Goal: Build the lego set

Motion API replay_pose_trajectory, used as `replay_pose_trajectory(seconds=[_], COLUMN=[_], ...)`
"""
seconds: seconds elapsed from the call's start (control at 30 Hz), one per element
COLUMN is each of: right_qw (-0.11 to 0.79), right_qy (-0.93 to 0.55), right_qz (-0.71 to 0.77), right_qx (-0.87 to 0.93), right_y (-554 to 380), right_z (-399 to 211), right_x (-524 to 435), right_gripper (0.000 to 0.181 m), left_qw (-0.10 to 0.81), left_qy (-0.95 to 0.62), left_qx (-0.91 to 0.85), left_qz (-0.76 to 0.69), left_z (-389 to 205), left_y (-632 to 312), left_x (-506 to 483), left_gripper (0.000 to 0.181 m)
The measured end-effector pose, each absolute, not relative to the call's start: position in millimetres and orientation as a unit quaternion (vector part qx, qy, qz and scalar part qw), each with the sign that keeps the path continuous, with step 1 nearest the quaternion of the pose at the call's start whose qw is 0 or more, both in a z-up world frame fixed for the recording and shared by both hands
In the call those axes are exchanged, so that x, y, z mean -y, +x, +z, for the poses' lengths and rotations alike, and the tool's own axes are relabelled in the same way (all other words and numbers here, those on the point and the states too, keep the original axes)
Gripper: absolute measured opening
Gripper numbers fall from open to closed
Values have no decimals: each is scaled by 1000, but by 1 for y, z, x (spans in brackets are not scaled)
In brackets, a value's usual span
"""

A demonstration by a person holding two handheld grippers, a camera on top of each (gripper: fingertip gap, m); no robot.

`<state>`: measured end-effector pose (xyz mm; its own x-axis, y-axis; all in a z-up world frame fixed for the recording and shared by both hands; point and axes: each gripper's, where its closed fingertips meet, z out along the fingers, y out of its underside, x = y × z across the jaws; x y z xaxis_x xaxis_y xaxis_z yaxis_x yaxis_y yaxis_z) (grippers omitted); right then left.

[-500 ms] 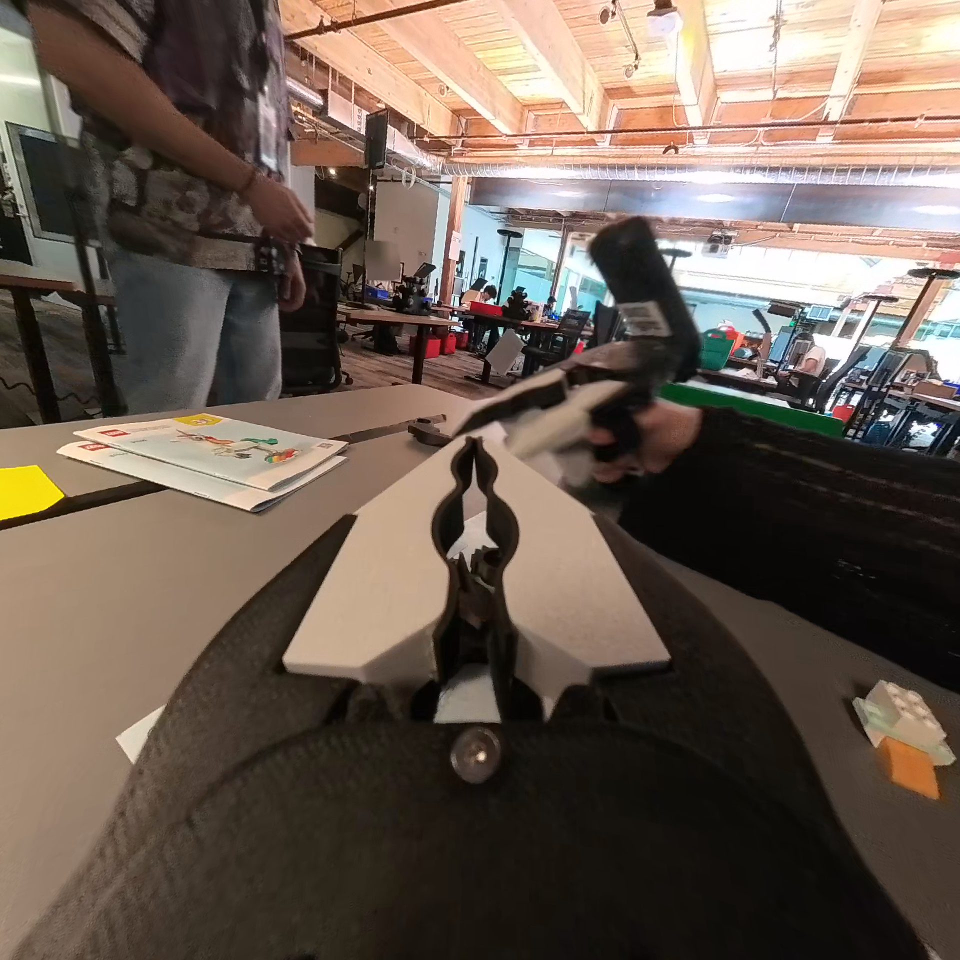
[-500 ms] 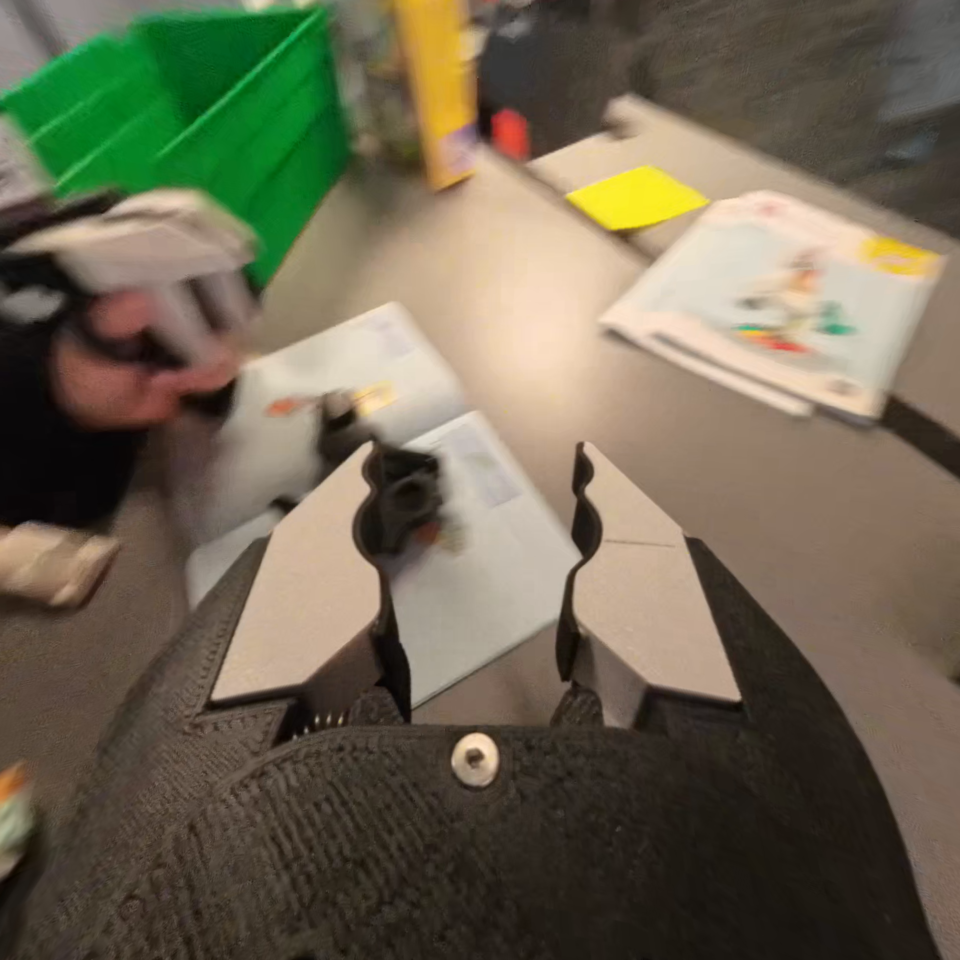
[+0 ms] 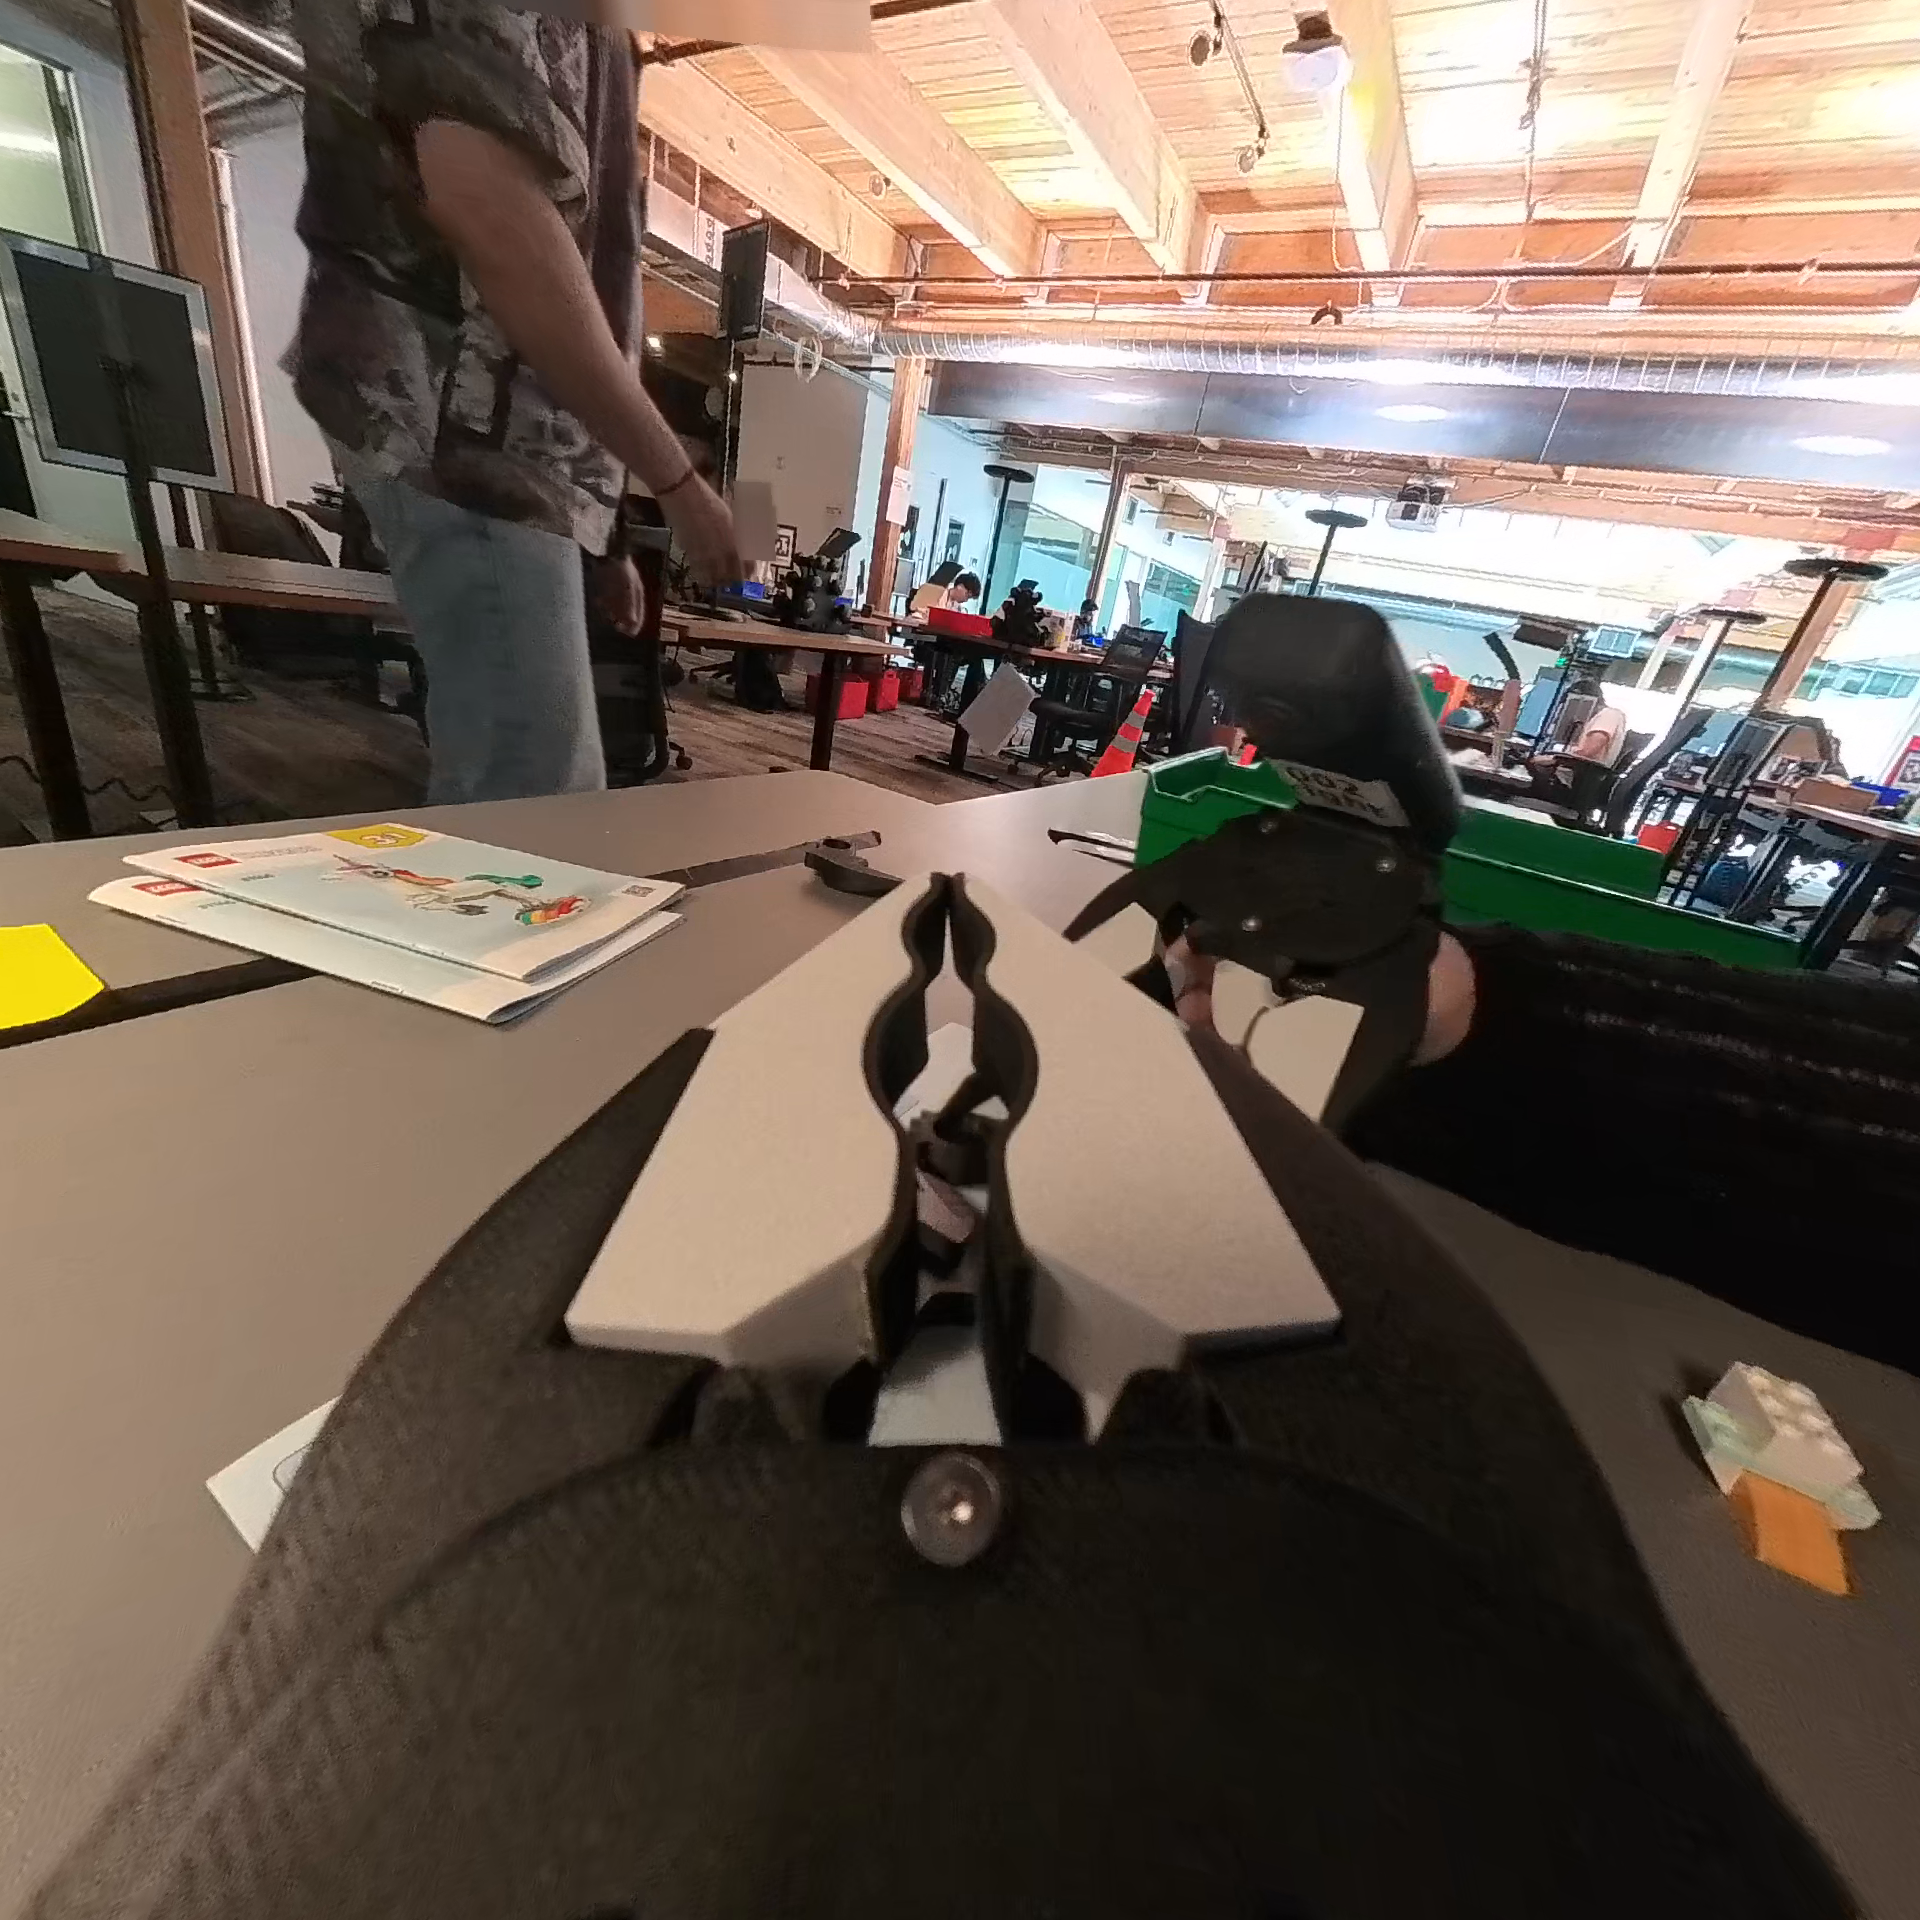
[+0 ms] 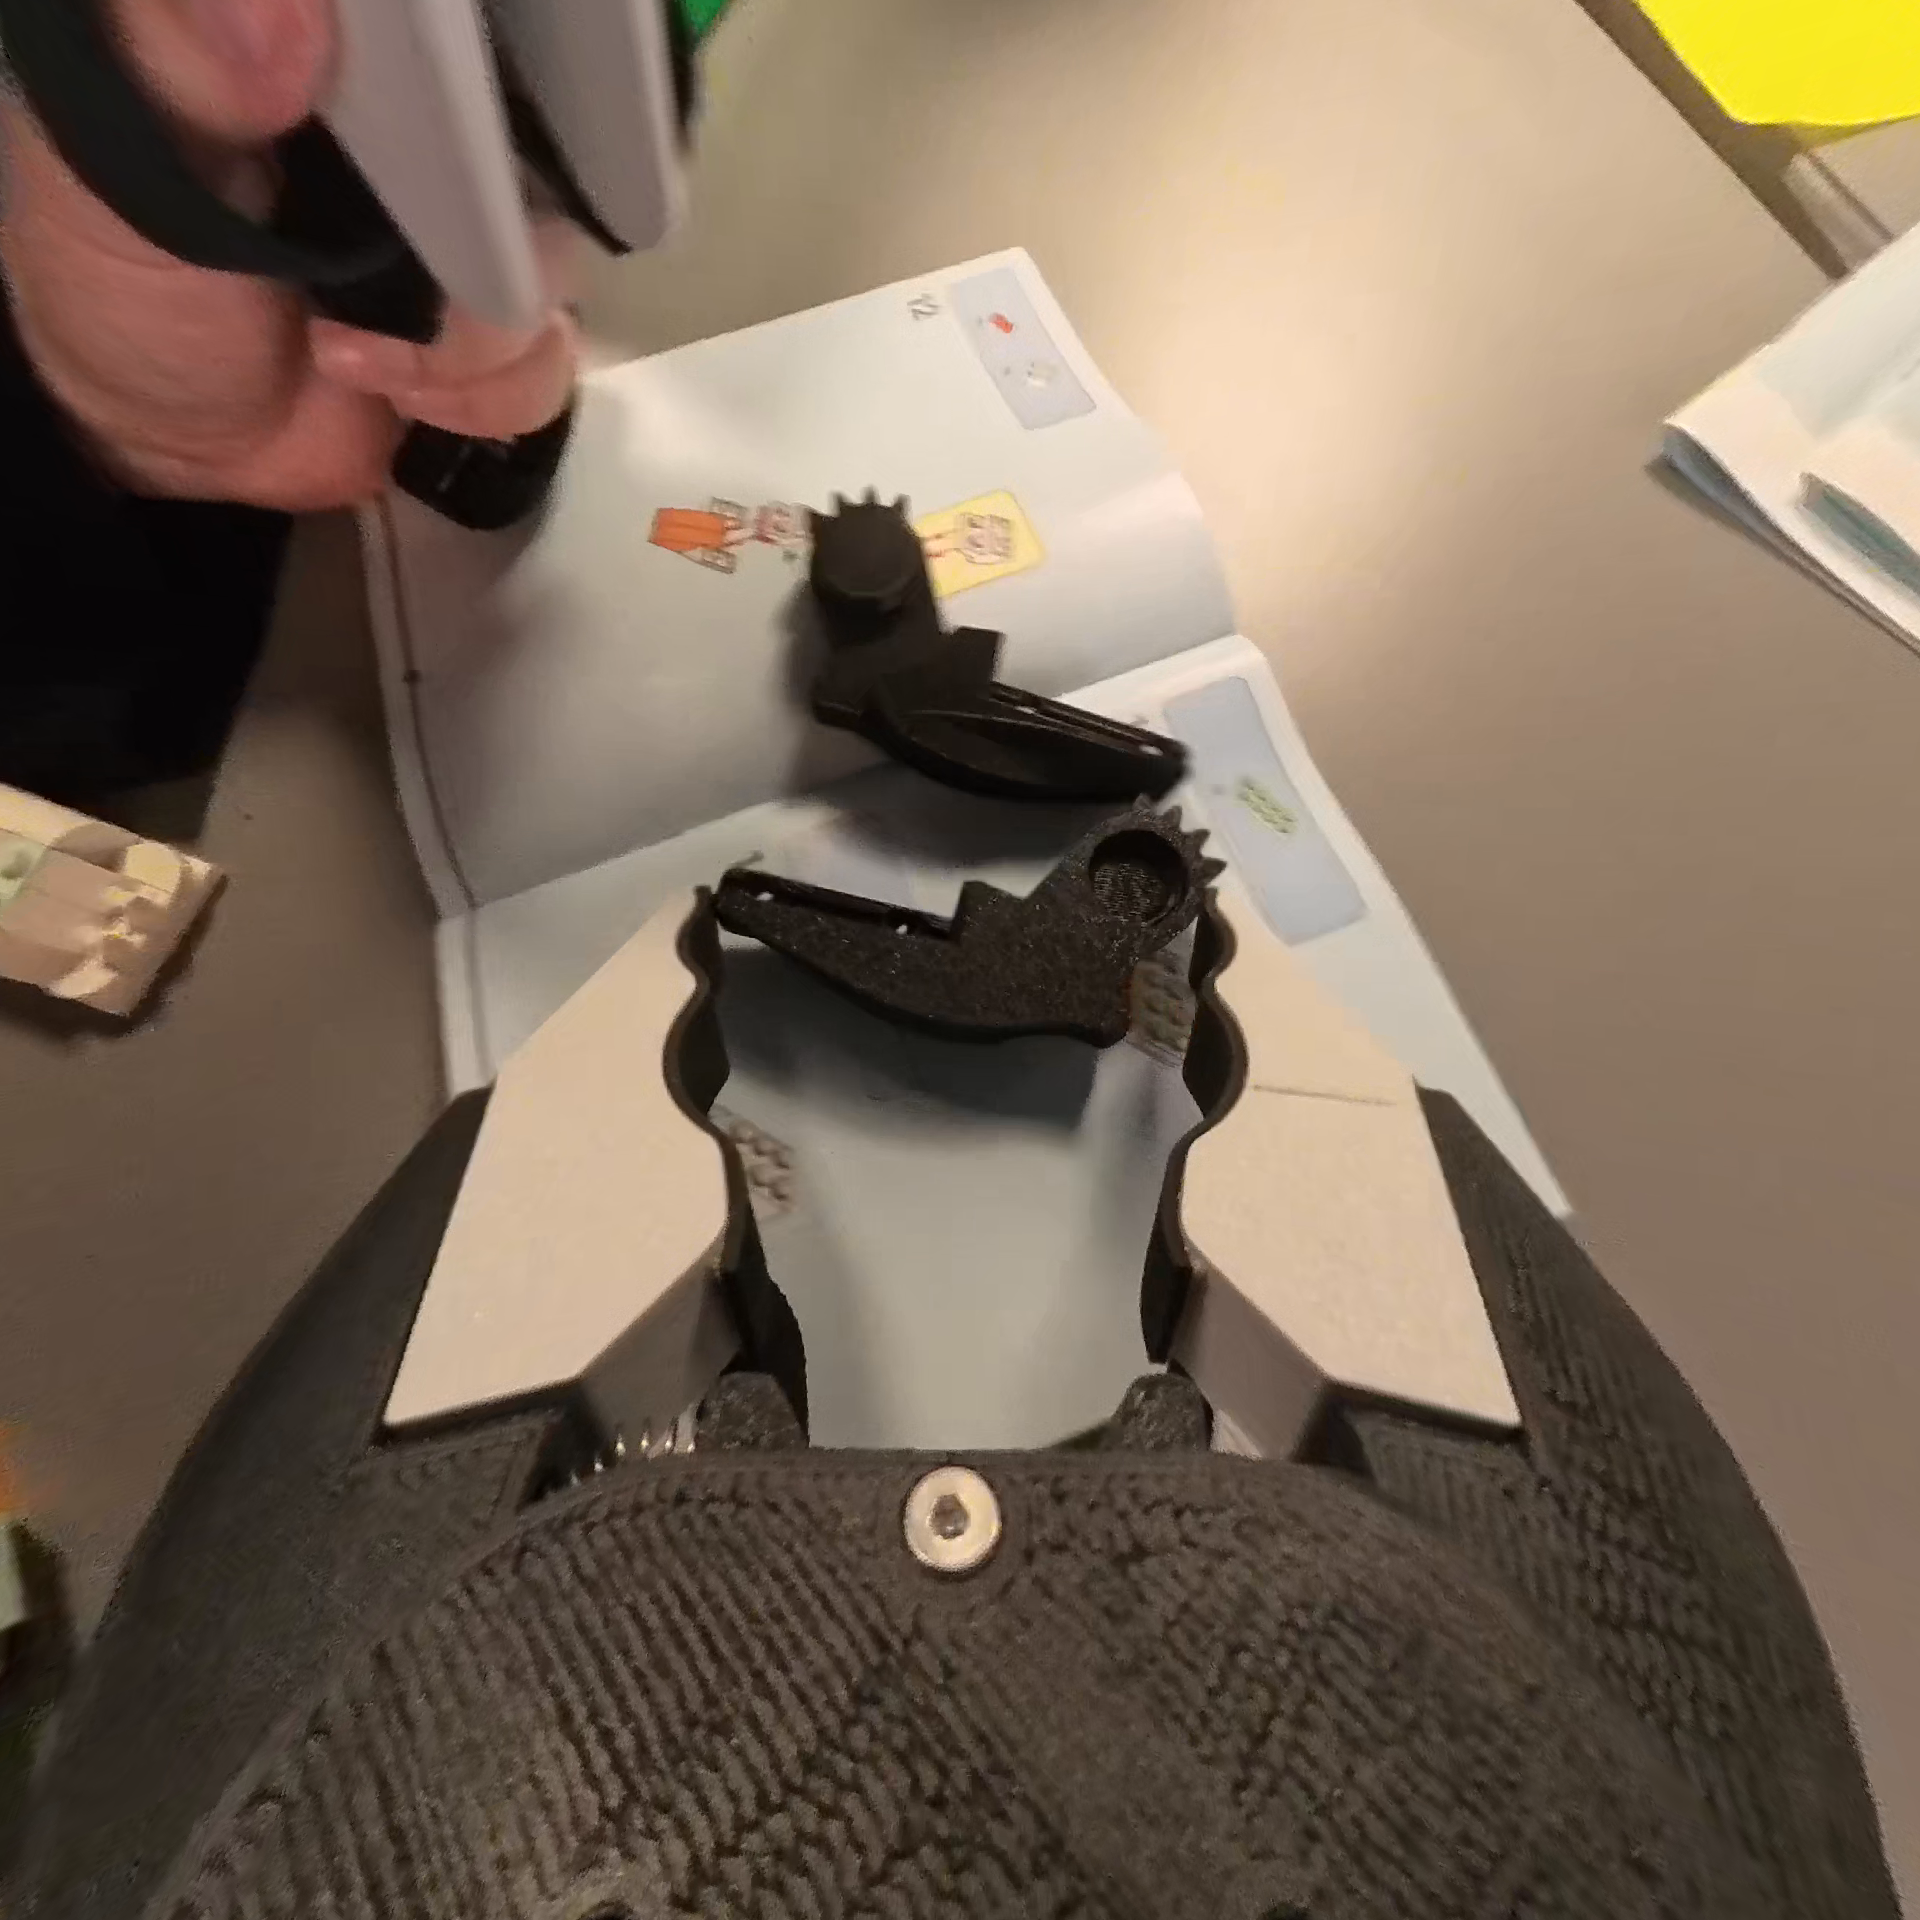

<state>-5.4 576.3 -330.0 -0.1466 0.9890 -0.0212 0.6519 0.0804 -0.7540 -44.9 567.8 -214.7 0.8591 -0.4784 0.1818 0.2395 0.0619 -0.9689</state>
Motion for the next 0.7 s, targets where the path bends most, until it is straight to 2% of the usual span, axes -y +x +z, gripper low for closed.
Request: replay_pose_trajectory(seconds=[0.1,0.27,0.4,0.43,0.5,0.53,0.63,0.7], right_qw=[293,390,394,400,409,416,359,310], right_qy=[-637,-761,-806,-806,-788,-763,-610,-531], right_qz=[296,184,166,163,160,179,329,349], right_qx=[649,484,409,406,430,462,626,707], right_y=[-5,7,12,11,7,-1,-33,-34], right_z=[-329,-326,-331,-329,-320,-312,-290,-295], right_x=[-617,-755,-807,-811,-804,-789,-674,-609], right_gripper=[90,90,90,97,114,115,104,93], left_qw=[723,722,721,721,722,723,725,726], left_qy=[-638,-638,-638,-638,-637,-637,-635,-635], left_qx=[-92,-94,-94,-93,-89,-85,-77,-75], left_qz=[-250,-251,-253,-254,-255,-254,-254,-254], left_z=[-215,-215,-215,-215,-215,-214,-214,-214], left_y=[-45,-44,-44,-45,-46,-48,-50,-51], left_x=[-568,-568,-568,-568,-568,-569,-569,-570], left_gripper=[0,0,0,0,0,0,0,0])
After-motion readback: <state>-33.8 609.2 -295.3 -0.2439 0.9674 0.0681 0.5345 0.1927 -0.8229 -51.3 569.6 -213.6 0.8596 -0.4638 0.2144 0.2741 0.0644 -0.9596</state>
